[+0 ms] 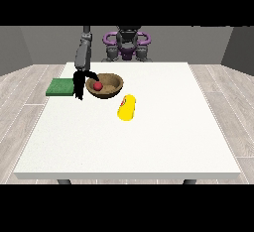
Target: Pick the cup and pour the ball into the bowl, then pick the bowl and place it on the pad
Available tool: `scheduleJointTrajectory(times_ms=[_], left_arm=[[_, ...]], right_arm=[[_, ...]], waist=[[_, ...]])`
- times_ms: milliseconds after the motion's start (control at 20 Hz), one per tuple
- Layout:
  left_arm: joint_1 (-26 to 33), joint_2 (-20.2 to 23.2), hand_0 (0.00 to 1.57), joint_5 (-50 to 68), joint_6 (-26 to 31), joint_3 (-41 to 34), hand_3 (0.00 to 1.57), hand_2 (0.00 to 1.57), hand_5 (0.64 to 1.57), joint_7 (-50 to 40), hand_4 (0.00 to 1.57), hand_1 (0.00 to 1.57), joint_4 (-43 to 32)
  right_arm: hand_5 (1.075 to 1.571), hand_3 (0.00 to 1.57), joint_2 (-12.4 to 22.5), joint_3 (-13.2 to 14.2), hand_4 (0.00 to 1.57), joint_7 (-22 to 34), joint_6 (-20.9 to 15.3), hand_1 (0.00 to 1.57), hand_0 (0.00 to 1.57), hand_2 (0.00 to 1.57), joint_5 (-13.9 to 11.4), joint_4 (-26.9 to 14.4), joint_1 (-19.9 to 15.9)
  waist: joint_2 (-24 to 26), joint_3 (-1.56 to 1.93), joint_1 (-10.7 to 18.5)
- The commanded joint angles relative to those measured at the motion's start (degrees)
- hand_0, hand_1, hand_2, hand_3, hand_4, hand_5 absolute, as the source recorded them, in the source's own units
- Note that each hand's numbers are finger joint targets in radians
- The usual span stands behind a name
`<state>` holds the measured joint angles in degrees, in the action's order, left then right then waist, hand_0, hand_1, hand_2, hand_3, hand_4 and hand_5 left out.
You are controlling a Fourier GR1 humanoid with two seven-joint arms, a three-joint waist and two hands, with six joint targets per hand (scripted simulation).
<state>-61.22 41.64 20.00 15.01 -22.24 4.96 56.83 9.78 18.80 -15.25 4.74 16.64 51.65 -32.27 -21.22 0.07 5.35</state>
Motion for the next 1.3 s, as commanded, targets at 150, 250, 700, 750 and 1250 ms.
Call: scheduleJointTrajectory(times_ms=[150,250,700,750,1250], left_arm=[[-2.5,2.6,0.0,2.0,1.0,-0.2,0.0,0.0,1.531,-3.6,0.0,0.0,3.0],[-3.2,1.9,0.0,2.0,0.0,0.3,0.0,0.0,1.529,-3.6,0.0,0.0,5.1],[-3.8,2.2,0.0,3.2,1.3,-0.4,0.0,0.0,1.54,-2.9,0.0,0.0,2.8],[-6.3,2.2,0.0,3.3,0.2,0.6,0.0,0.0,1.533,-5.7,0.0,0.0,3.1],[-5.3,4.1,0.0,4.4,2.7,-0.7,0.0,0.0,1.544,-4.9,0.0,0.0,1.7]], right_arm=[[1.569,0.0,-0.1,1.5,0.34,-6.8,-0.1,0.0,0.0,0.0,-0.2,-9.2,-3.6],[1.567,0.0,2.0,2.3,0.31,-6.8,1.3,0.0,0.0,0.0,0.2,-11.0,-4.6],[1.569,0.0,-3.4,-0.5,0.43,-6.2,-6.7,0.0,0.0,0.0,-2.5,-9.9,-6.9],[1.57,0.0,-1.6,-0.8,0.44,-3.2,-7.6,0.0,0.0,0.0,-3.0,-10.5,-9.9],[1.405,1.57,-1.8,-2.6,1.17,-0.8,-15.7,1.57,1.57,1.57,-8.4,-12.1,-4.3]], waist=[[-2.9,0.02,1.7],[-4.2,0.03,2.2],[-3.9,-0.08,4.0],[-3.5,-0.04,4.2],[-4.5,-0.12,4.8]])
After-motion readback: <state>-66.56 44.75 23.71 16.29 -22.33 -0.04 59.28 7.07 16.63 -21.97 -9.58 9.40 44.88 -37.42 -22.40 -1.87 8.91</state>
